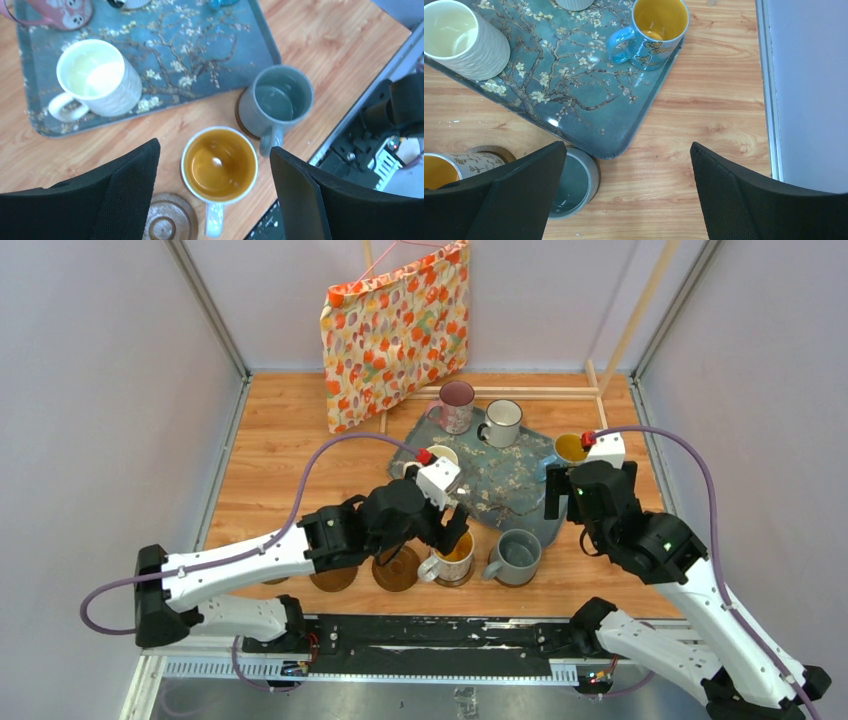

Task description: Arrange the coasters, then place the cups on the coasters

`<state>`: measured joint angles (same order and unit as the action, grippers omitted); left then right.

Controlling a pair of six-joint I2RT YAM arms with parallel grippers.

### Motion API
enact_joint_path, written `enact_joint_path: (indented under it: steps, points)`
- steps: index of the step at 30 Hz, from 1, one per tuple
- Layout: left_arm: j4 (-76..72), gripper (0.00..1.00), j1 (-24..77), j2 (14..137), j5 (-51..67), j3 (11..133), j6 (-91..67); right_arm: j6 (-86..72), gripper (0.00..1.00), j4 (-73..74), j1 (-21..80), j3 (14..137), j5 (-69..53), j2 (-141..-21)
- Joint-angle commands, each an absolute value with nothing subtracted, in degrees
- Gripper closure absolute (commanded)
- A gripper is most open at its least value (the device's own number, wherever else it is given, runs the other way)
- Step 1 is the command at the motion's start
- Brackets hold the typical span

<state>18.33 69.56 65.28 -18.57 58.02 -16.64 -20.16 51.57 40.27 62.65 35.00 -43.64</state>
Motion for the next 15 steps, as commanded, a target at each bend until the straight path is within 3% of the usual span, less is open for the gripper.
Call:
enact_joint_path:
  steps: [1,8,15]
  points:
    - [17.7,0.14,66.9,70.5,-15.4,63.7,-12.0,-22.3,0.00,52.1,40.5,62.2,36.6,-43.2]
    - [14.2,0.15,63.1,81.3,-9.0,71.8,-9.0,-26.5,0.00,56.6,38.0,63.8,39.4,-47.0]
    - [12.8,0.15,61.6,86.6,-5.6,76.4,-8.2,-23.1,0.00,52.6,19.1,62.3,24.2,-50.6]
